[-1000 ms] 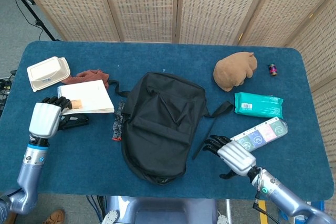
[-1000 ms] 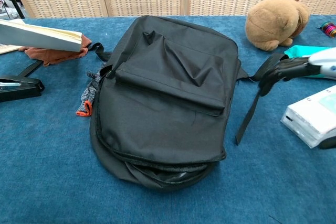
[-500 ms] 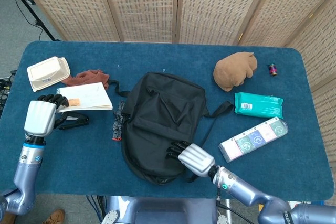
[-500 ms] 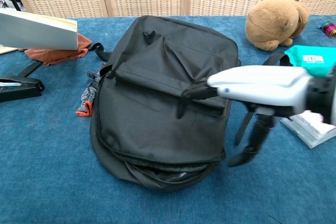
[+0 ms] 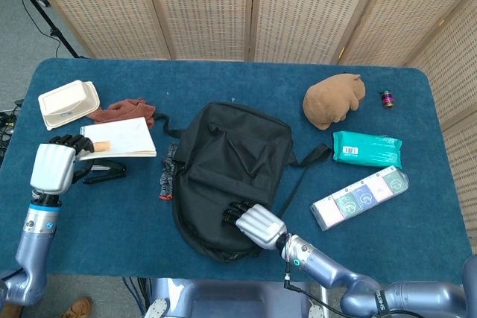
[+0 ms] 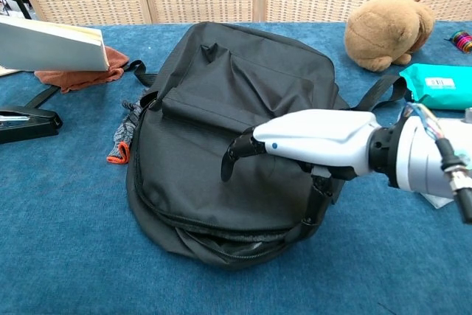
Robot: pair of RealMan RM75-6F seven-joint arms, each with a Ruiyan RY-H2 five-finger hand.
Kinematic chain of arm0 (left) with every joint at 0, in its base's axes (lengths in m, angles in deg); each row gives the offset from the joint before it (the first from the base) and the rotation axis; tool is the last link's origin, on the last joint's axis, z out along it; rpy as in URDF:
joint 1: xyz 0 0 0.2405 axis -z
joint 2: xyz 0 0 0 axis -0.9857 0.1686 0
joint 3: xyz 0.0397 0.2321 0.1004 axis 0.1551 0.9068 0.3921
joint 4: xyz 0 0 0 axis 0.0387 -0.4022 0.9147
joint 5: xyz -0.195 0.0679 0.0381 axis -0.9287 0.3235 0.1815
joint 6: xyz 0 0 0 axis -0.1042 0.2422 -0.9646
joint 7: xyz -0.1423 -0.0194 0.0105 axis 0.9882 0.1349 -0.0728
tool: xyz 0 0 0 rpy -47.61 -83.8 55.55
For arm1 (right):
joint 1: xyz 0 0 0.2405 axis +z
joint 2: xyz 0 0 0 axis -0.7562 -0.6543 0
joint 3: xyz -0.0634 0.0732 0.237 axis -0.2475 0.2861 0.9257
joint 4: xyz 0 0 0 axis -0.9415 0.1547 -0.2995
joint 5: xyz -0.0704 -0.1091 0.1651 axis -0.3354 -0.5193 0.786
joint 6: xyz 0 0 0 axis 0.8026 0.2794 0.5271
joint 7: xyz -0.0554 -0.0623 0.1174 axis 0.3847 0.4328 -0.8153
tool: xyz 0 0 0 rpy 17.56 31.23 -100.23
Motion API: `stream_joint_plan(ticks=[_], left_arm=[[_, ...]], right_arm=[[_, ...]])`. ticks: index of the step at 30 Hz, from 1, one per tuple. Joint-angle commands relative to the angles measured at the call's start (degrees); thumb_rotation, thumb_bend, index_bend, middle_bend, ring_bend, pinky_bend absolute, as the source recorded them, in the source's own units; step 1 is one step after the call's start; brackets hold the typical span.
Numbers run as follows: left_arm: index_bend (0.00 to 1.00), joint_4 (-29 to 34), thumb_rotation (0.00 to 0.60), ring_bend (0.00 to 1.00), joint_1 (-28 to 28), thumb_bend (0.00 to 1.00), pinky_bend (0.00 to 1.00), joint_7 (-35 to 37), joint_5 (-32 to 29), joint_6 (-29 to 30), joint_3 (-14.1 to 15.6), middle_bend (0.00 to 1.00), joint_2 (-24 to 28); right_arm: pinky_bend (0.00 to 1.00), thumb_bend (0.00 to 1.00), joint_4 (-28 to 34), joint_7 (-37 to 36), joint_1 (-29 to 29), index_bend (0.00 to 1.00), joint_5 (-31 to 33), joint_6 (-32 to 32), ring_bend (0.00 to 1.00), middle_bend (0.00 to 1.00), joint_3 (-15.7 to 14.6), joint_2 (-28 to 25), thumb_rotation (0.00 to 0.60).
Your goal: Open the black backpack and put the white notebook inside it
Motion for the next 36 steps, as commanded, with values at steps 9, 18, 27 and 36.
stream_joint_plan(ticks=[9, 18, 27, 36], left_arm=[[0.8, -0.5, 0.6, 0.55, -0.2, 0.44, 0.6, 0.9, 0.2, 0.5, 0.3, 0.62, 0.1], [0.8, -1.1, 0.6, 0.55, -0.7, 0.44, 0.6, 1.8, 0.7, 1.3, 0.9, 0.62, 0.1], [0.8, -3.1, 0.6, 0.55, -1.2, 0.44, 0.6, 4.0, 2.1, 2.8, 1.7, 0.62, -0.4], [0.81, -7.7, 0.6, 0.57, -1.2, 0.44, 0.62, 11.3, 6.8, 8.6, 2.4, 0.63, -1.9]], right_arm=[[0.17, 0.0, -2.7, 2.5, 0.8, 0.27, 2.8, 3.0, 0.13, 0.2, -1.4, 2.7, 0.6], [0.42, 0.53, -4.1, 0.2, -0.4, 0.44, 0.2, 7.3, 0.34, 0.4, -1.4, 4.0, 0.6], [0.53, 0.69, -3.6, -5.0, -1.2, 0.54, -0.5, 9.4, 0.42, 0.49, 0.1, 3.6, 0.6], [0.56, 0.69, -1.0, -10.3, -1.7, 0.6, 4.0, 10.4, 0.46, 0.53, 3.8, 1.7, 0.6]])
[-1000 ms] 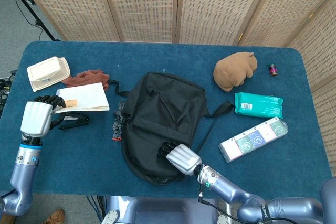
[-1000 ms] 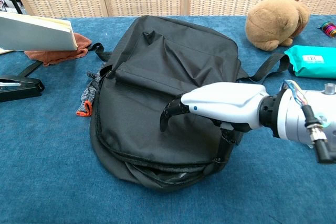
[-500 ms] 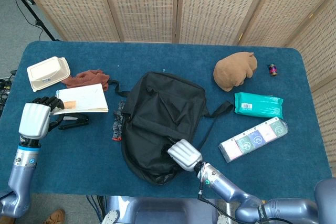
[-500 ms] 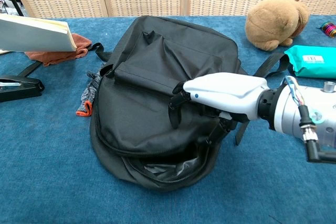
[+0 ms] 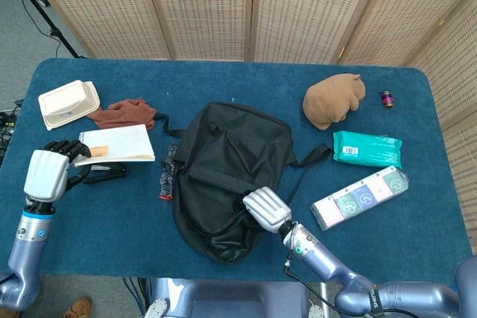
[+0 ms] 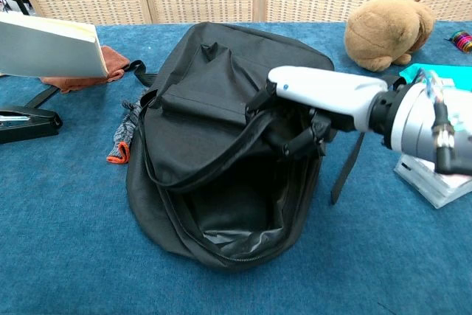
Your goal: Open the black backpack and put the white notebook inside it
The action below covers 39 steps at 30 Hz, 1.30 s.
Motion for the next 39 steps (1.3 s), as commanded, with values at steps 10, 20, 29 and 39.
stream_joint_plan(ticks=[10, 20, 29, 39], left_arm=[[0.81, -2.7, 0.6, 0.57, 0.1, 0.44, 0.62, 7.6, 9.7, 12.1, 1.9, 0.63, -1.3], [0.82, -3.1, 0.6, 0.57, 0.6, 0.44, 0.62, 12.8, 17.4, 20.6, 4.3, 0.64, -1.8], [0.83, 2.3, 0.6, 0.58, 0.8, 0.46, 0.62, 12.7, 24.0, 25.7, 6.7, 0.65, 0.2], [0.83, 6.9, 0.6, 0.59, 0.0, 0.46, 0.62, 11.1, 26.5, 28.5, 7.1, 0.65, 2.7]], right_arm=[[0.56, 0.69, 3.2, -0.7, 1.5, 0.62, 13.0, 0.4, 0.46, 0.54, 6.3, -3.2, 0.6], [0.56, 0.69, 3.1, -1.1, 2.5, 0.62, 17.9, 0.3, 0.46, 0.54, 7.4, -4.5, 0.6], [0.56, 0.7, 0.8, -1.4, 3.8, 0.62, 21.9, 0.3, 0.46, 0.55, 8.3, -4.8, 0.6], [0.56, 0.71, -0.7, -1.3, 4.7, 0.63, 25.0, 0.6, 0.46, 0.55, 8.7, -5.6, 0.6]])
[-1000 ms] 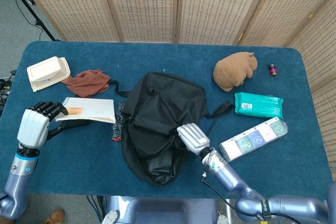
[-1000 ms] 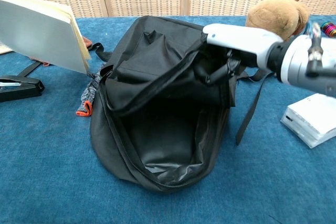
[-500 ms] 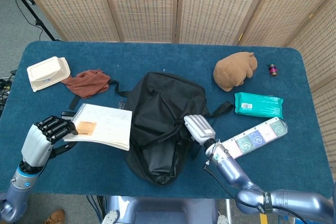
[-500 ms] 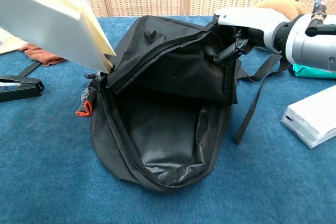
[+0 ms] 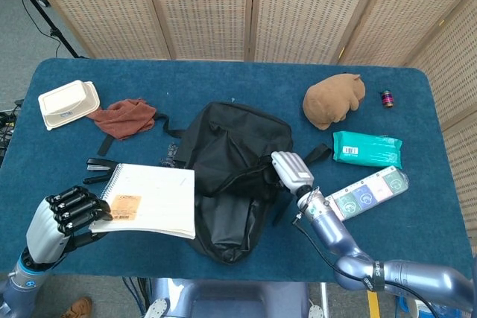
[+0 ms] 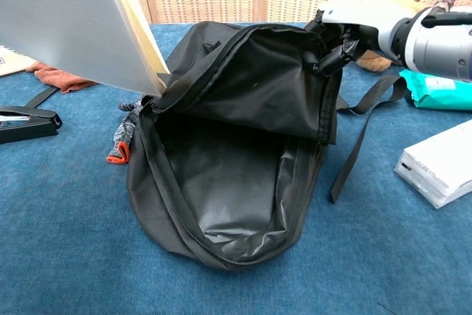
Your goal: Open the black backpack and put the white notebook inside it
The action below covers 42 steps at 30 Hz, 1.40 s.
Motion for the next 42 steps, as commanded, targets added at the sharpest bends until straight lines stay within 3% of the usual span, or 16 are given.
stream_joint_plan(ticks=[1, 13, 30, 34, 42], left_arm=[[0.83, 1.3, 0.6, 0.59, -0.3, 0.46, 0.62, 0.0, 0.6, 1.2, -0.1, 0.65, 0.8], [0.83, 3.1, 0.6, 0.59, -0.6, 0.46, 0.62, -0.1, 1.7, 2.0, -0.3, 0.65, 1.6], [0.83, 3.1, 0.6, 0.59, 3.0, 0.46, 0.62, -3.2, 7.7, -3.9, 1.1, 0.65, -8.7], [0.83, 0.0, 0.6, 0.59, 4.2, 0.46, 0.62, -2.9, 8.3, -4.4, 0.8, 0.65, -11.9], [0.83, -15.3, 0.6, 0.59, 6.5, 0.46, 0.62, -0.8, 7.6, -7.1, 2.4, 0.65, -21.4]], right_arm=[[0.56, 0.71, -0.3, 0.1, 0.2, 0.63, 0.4, 0.0, 0.46, 0.55, -0.1, -0.3, 0.6], [0.56, 0.72, -1.1, -0.9, 0.4, 0.63, 1.6, 0.0, 0.46, 0.55, 0.0, -0.6, 0.6], [0.56, 0.72, 0.0, -0.9, 0.9, 0.63, 2.8, 0.3, 0.46, 0.55, -0.3, -1.7, 0.6], [0.56, 0.72, 0.6, -1.3, 0.8, 0.63, 2.7, 0.3, 0.46, 0.55, -0.1, -2.3, 0.6], [0.56, 0.72, 2.6, -1.0, 1.1, 0.63, 3.3, 0.4, 0.46, 0.56, -0.1, -3.7, 0.6]])
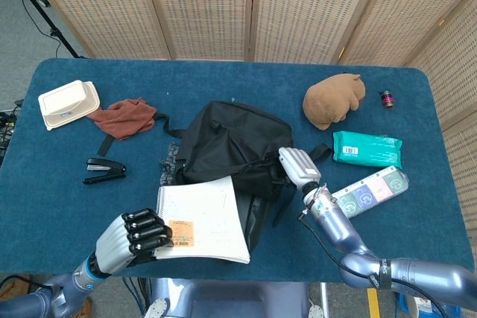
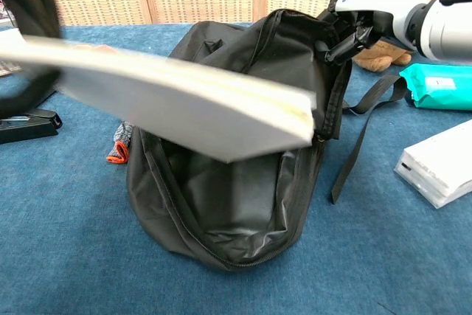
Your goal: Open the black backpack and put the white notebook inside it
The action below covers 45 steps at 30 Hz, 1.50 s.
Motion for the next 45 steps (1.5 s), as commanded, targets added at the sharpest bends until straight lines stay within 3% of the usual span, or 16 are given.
stream_joint_plan(ticks=[1, 7, 13, 21, 29, 45], left_arm=[[0.83, -7.5, 0.6, 0.59, 1.1, 0.46, 0.62, 1.4, -0.4, -0.7, 1.4, 0.65, -4.5], [0.83, -14.3, 0.6, 0.58, 1.7, 0.46, 0.62, 1.6, -0.5, -1.3, 3.6, 0.65, -7.9], [0.83, -16.4, 0.6, 0.58, 1.3, 0.46, 0.62, 2.5, -0.6, 0.6, 5.4, 0.65, -9.3], [0.83, -15.5, 0.6, 0.58, 0.6, 0.46, 0.62, 2.4, 0.8, 4.6, 8.4, 0.65, -8.1], [0.83, -16.1, 0.6, 0.58, 0.6, 0.46, 0.62, 3.0, -0.2, 3.0, 10.0, 0.65, -8.5], [0.83, -16.2, 0.6, 0.58, -0.3, 0.46, 0.62, 3.4, 1.1, 6.0, 12.9, 0.65, -8.6]], right_arm=[[0.56, 0.72, 0.4, 0.2, 0.2, 0.63, 0.1, 0.1, 0.46, 0.56, 0.0, -0.2, 0.6], [0.56, 0.72, 1.4, 0.8, 0.7, 0.63, 0.2, 0.4, 0.46, 0.56, -0.1, -0.6, 0.6], [0.56, 0.72, 1.8, 0.9, 0.9, 0.63, 0.3, 0.7, 0.46, 0.56, -0.3, -1.0, 0.6], [0.56, 0.72, 1.3, 0.4, 0.9, 0.63, 0.7, 0.8, 0.46, 0.56, -0.4, -1.3, 0.6], [0.56, 0.72, 1.1, 0.1, 1.1, 0.63, 0.4, 0.5, 0.46, 0.56, -0.8, -1.0, 0.6], [0.56, 0.72, 0.4, -0.1, 1.3, 0.63, 0.6, 0.9, 0.46, 0.56, -1.0, -0.5, 0.6]])
